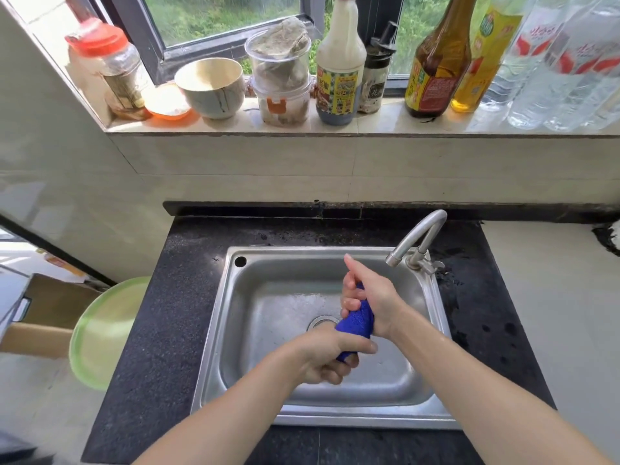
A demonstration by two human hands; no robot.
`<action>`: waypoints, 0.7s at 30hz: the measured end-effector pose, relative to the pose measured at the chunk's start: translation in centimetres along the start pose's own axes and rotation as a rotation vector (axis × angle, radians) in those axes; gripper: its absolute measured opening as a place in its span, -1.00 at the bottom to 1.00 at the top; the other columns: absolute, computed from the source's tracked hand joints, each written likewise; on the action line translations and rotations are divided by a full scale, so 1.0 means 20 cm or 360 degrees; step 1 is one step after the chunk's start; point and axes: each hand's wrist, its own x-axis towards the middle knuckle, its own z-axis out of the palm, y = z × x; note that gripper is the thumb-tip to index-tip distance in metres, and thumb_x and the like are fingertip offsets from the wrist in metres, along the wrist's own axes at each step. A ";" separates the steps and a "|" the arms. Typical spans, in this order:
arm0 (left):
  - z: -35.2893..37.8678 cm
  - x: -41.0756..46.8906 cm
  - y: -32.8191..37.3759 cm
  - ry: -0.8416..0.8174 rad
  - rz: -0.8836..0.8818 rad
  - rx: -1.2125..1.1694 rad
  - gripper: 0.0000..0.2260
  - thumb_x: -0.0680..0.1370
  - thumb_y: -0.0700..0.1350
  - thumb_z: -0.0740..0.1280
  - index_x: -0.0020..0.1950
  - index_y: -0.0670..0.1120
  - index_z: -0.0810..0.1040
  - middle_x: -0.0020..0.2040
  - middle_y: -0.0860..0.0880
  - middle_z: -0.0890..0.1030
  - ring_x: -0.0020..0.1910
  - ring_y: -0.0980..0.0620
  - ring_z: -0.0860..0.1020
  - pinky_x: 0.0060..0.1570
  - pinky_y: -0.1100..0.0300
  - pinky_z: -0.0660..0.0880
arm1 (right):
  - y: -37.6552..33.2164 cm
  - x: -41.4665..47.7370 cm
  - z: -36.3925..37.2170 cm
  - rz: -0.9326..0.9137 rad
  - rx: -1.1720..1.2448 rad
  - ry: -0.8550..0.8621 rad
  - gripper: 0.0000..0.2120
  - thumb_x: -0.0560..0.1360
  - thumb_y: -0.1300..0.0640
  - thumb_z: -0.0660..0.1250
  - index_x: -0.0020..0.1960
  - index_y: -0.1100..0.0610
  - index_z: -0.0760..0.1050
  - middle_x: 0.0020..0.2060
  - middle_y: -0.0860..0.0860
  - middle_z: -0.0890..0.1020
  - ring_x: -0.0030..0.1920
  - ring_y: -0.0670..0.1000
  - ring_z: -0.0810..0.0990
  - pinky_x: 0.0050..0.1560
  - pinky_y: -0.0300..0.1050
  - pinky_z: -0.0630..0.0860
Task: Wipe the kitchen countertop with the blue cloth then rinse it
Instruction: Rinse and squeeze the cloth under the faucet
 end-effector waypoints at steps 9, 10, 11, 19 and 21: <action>0.04 0.18 0.01 0.1087 0.0343 0.0905 -0.88 0.37 -0.18 0.33 -0.31 -0.09 0.39 -0.36 0.00 0.47 -0.38 -0.01 0.45 -0.45 0.21 0.32 | 0.05 0.22 0.09 -0.0196 -0.0129 0.0918 -0.72 0.48 0.22 0.11 -0.39 0.13 0.18 -0.58 0.02 0.23 -0.60 -0.02 0.12 -0.52 -0.22 0.14; 0.03 0.19 0.00 0.1133 0.0345 0.1017 -0.90 0.38 -0.18 0.32 -0.27 -0.09 0.40 -0.34 0.00 0.47 -0.37 -0.02 0.45 -0.47 0.20 0.30 | 0.06 0.24 0.08 -0.0194 -0.0155 0.0982 -0.75 0.45 0.23 0.10 -0.39 0.15 0.20 -0.58 0.04 0.25 -0.60 -0.01 0.15 -0.52 -0.21 0.16; 0.02 0.21 -0.01 0.1164 0.0346 0.1110 -0.92 0.39 -0.17 0.31 -0.23 -0.10 0.41 -0.32 0.00 0.48 -0.35 -0.04 0.45 -0.47 0.19 0.29 | 0.08 0.26 0.08 -0.0190 -0.0180 0.1043 -0.78 0.44 0.22 0.10 -0.39 0.18 0.23 -0.57 0.06 0.29 -0.59 0.01 0.19 -0.51 -0.19 0.20; -0.05 0.29 -0.08 0.1274 0.0428 0.1585 -0.92 0.49 -0.15 0.25 -0.09 -0.10 0.35 -0.29 0.01 0.40 -0.24 -0.08 0.41 -0.30 0.12 0.26 | 0.20 0.41 0.02 -0.0147 -0.0234 0.1398 -0.76 0.43 0.11 0.08 -0.29 0.23 0.40 -0.31 0.17 0.57 -0.44 0.16 0.48 -0.36 -0.05 0.44; -0.06 0.31 -0.11 0.1303 0.0451 0.1663 -0.92 0.50 -0.14 0.24 -0.04 -0.11 0.39 -0.20 -0.05 0.51 -0.22 -0.10 0.45 -0.26 0.13 0.27 | 0.22 0.41 0.02 -0.0099 -0.0182 0.1428 -0.76 0.45 0.10 0.08 -0.29 0.21 0.38 -0.31 0.16 0.56 -0.47 0.13 0.46 -0.36 -0.09 0.42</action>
